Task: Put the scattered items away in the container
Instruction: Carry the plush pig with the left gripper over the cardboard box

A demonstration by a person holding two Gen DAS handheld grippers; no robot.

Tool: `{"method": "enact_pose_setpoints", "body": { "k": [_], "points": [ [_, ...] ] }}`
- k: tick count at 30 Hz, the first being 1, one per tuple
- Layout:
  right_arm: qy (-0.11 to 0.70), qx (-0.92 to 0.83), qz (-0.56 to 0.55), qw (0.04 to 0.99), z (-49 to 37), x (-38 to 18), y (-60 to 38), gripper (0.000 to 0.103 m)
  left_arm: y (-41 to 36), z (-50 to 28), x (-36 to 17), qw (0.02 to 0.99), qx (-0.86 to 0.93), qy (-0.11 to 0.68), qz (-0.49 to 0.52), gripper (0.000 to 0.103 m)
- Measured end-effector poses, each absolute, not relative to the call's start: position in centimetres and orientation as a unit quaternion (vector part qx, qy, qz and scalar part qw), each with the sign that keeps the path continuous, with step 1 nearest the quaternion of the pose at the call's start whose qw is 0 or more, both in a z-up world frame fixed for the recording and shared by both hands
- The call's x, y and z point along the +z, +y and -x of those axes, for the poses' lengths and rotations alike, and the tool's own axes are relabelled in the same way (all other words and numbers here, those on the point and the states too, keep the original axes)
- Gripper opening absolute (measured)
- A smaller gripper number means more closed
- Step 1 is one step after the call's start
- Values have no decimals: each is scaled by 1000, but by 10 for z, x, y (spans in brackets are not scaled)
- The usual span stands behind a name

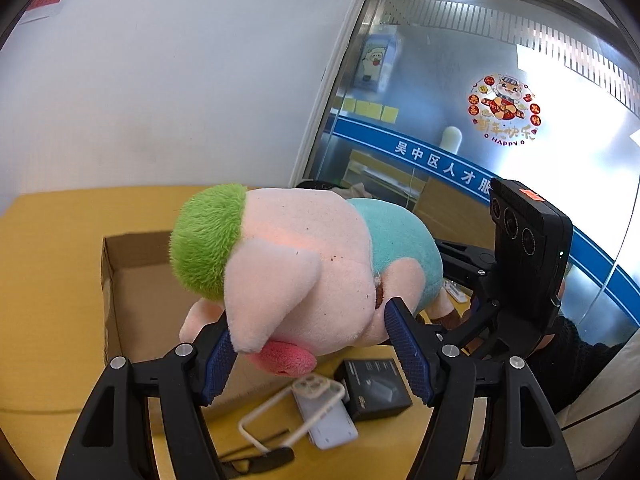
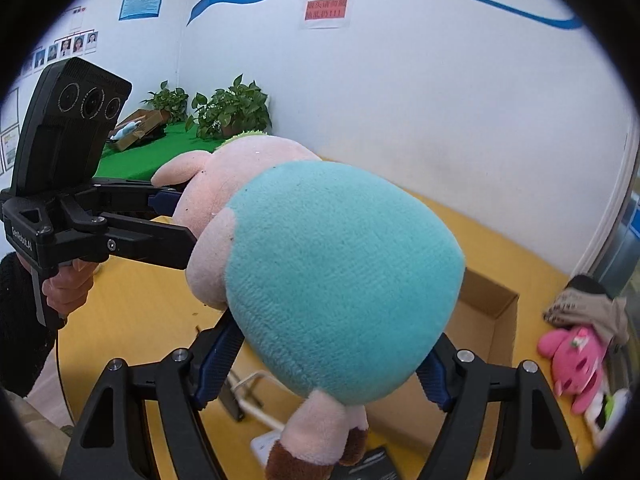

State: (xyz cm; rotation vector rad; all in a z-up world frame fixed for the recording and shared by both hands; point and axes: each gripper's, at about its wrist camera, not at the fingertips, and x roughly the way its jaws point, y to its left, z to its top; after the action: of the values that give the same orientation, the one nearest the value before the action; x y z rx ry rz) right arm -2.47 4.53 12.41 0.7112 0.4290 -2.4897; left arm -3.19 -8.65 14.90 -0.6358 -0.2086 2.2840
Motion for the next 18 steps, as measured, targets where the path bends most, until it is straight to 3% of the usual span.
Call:
{"method": "enact_pose_setpoints", "body": {
  "k": [10, 18],
  "points": [
    [158, -920, -227, 278, 95, 151, 49, 77, -95, 104, 184, 351, 905, -60, 233, 74],
    [138, -917, -231, 295, 166, 145, 52, 76, -96, 178, 181, 329, 911, -46, 243, 74]
  ]
}}
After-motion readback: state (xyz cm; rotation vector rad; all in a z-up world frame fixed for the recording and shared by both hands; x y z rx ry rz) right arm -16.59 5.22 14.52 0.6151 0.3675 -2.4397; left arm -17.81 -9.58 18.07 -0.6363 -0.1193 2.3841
